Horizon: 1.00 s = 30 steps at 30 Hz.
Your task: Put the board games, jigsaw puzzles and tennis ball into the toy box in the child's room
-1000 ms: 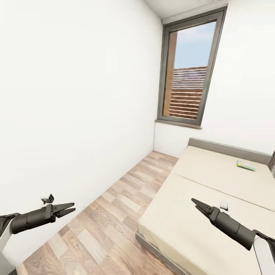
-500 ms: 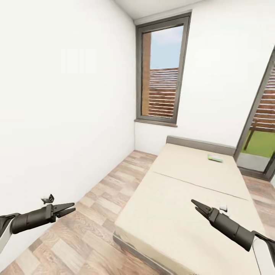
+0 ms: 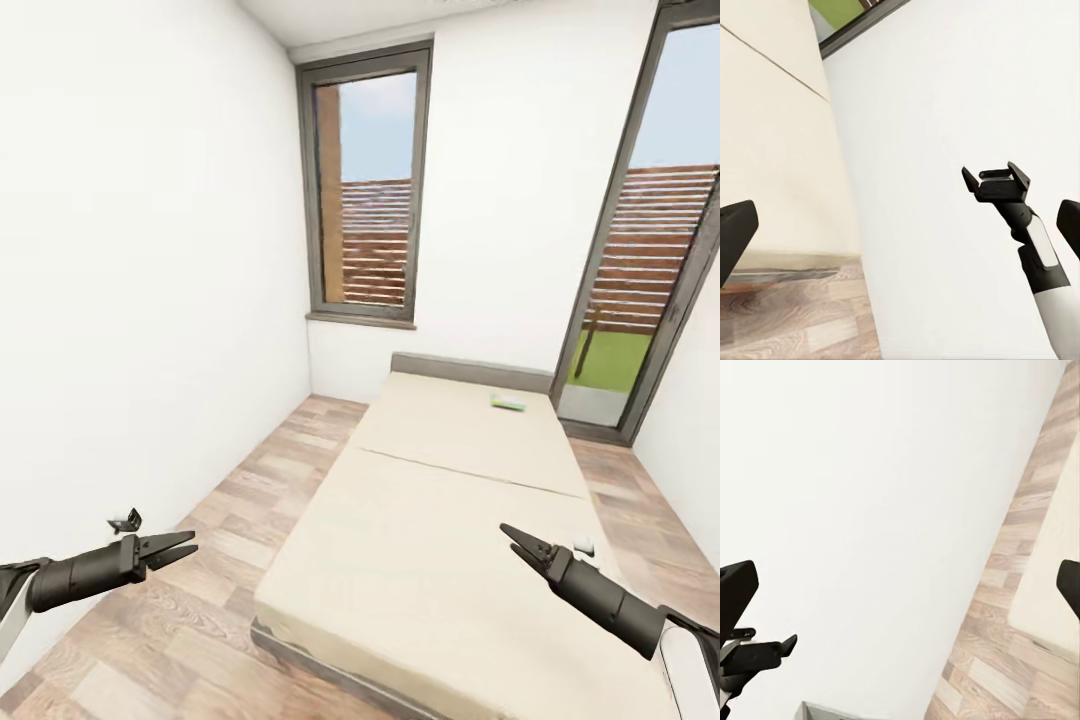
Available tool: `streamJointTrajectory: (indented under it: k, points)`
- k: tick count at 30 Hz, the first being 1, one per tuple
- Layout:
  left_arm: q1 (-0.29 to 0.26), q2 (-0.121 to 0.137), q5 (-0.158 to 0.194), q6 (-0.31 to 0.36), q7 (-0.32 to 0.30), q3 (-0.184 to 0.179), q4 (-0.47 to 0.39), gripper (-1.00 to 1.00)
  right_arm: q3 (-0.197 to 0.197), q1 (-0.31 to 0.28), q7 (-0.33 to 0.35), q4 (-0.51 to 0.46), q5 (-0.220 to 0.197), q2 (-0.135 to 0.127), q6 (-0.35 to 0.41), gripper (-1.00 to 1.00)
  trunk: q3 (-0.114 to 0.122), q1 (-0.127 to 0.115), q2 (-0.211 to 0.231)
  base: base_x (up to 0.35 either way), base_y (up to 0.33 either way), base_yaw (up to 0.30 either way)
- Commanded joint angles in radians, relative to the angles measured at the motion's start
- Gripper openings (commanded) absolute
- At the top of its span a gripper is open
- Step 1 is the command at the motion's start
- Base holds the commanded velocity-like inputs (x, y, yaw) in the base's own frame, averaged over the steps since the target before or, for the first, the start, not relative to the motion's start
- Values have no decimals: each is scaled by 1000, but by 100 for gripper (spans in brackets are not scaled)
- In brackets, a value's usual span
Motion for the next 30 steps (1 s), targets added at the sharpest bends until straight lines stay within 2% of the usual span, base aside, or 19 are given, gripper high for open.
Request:
streamJointTrajectory:
  k: [1,23,30]
  points:
    - [0,1,2,11,-2,0,0,100,-1,-1,4,1,2,0,4,100,-1,0,-1,0,-97,-281]
    - [0,0,1,11,-2,0,0,100,-1,-1,3,1,2,1,3,100,-1,0,-1,0,-110,-279]
    - [0,-1,1,11,-2,0,0,100,-1,-1,1,-1,3,1,3,100,-8,0,-1,0,-244,-140]
